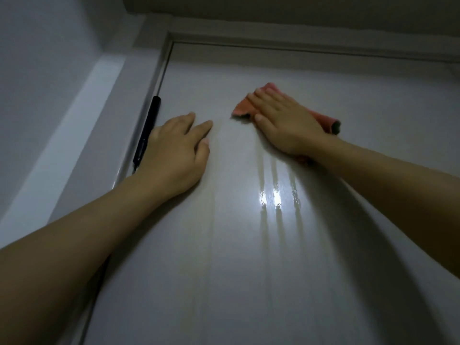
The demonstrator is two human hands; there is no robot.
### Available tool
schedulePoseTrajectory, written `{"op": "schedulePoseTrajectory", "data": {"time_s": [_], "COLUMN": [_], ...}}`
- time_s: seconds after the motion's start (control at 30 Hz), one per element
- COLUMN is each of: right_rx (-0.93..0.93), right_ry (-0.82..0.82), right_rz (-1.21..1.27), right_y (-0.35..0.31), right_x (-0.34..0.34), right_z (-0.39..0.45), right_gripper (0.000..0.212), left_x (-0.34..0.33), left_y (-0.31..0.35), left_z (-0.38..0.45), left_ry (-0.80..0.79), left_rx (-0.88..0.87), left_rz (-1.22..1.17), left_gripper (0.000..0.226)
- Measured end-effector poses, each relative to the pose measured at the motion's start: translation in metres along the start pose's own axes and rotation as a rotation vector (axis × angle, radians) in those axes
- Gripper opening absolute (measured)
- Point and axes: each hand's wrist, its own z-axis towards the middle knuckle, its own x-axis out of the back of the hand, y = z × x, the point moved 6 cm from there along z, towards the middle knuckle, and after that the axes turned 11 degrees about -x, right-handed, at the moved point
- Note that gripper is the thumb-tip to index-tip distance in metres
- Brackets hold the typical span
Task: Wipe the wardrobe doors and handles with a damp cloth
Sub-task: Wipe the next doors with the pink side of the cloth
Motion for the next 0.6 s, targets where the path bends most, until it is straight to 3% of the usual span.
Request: {"op": "schedulePoseTrajectory", "data": {"time_s": [0.17, 0.37, 0.53, 0.6], "right_rx": [-0.215, 0.155, -0.139, -0.095], "right_ry": [-0.004, -0.018, -0.026, -0.005], "right_rz": [-0.028, 0.007, -0.017, -0.008], "right_y": [0.004, -0.028, -0.014, -0.051], "right_x": [0.000, -0.001, 0.000, -0.003], "right_z": [0.043, -0.032, 0.036, 0.028], "right_gripper": [0.053, 0.059, 0.052, 0.052], "left_x": [0.002, 0.011, 0.018, 0.019], "left_y": [-0.008, -0.018, -0.028, -0.031], "left_z": [-0.006, -0.033, -0.056, -0.059], "left_ry": [0.001, 0.031, 0.044, 0.042], "left_rx": [-0.094, -0.067, 0.058, 0.062], "left_rz": [0.098, 0.292, 0.227, 0.174], "left_gripper": [0.060, 0.059, 0.059, 0.062]}}
